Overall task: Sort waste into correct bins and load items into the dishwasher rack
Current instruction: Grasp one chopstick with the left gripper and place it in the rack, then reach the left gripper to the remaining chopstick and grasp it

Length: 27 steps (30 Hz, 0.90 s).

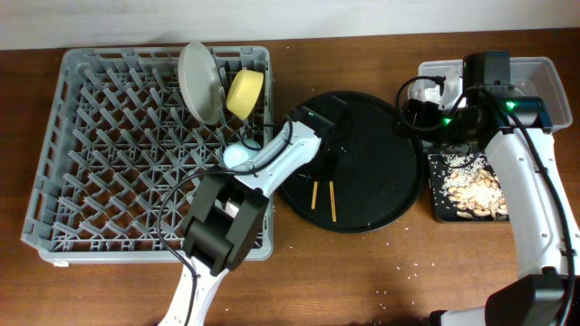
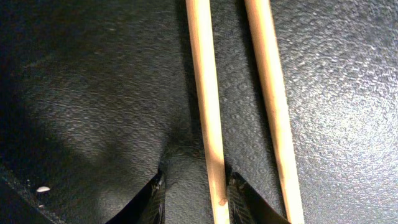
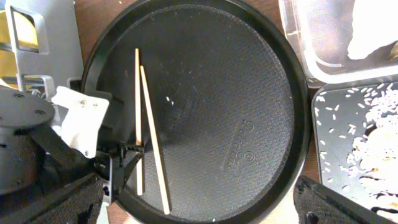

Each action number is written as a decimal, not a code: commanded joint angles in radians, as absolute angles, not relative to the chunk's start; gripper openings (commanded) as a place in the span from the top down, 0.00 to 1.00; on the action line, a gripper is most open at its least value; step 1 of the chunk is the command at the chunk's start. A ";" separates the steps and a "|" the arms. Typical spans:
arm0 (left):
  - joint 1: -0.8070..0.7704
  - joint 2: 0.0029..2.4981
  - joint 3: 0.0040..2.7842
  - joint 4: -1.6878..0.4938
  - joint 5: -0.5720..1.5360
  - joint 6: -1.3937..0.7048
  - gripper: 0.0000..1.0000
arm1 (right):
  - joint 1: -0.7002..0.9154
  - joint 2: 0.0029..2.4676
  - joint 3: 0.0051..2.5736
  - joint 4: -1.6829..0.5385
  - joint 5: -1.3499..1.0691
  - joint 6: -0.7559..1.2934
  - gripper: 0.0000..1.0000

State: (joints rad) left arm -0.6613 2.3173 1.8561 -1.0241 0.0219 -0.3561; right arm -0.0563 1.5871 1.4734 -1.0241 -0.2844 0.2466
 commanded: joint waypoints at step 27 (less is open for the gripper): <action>-0.270 2.035 2.345 -1.688 -0.153 -0.208 1.00 | -0.052 1.591 1.470 -1.024 -0.276 0.240 0.01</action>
